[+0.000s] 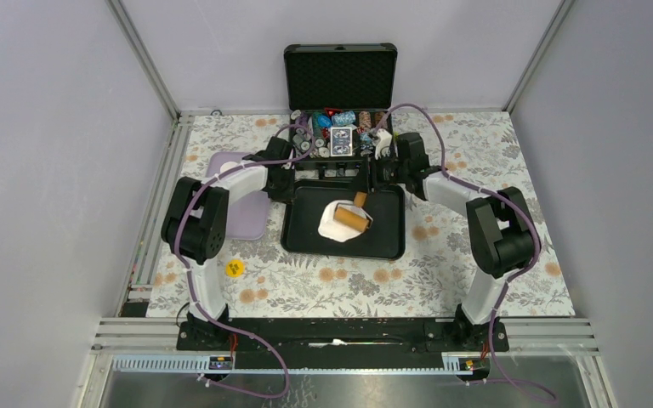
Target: Roll out the dumpling wrappers from the dough
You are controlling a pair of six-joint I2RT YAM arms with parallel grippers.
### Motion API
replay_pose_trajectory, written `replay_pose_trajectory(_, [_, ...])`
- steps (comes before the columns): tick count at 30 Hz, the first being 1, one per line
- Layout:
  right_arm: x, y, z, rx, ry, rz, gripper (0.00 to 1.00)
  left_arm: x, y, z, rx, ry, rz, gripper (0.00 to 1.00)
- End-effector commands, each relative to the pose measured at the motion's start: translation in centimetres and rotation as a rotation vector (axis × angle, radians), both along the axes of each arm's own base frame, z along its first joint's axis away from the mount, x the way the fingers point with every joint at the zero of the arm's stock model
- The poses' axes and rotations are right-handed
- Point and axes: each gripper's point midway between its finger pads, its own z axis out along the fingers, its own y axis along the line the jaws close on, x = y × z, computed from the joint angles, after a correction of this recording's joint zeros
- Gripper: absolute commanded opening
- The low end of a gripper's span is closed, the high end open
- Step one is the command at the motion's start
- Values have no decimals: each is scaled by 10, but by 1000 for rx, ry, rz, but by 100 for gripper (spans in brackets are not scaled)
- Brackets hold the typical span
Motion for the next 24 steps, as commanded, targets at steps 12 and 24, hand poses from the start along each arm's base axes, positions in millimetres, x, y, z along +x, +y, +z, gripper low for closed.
replay_pose_trajectory(12, [-33, -26, -85, -221, 80, -45, 0, -13, 5, -22, 104, 66, -107, 0])
replay_pose_trajectory(24, [-9, -52, -70, -182, 97, -176, 0, -14, 4, -21, 103, 63, -114, 0])
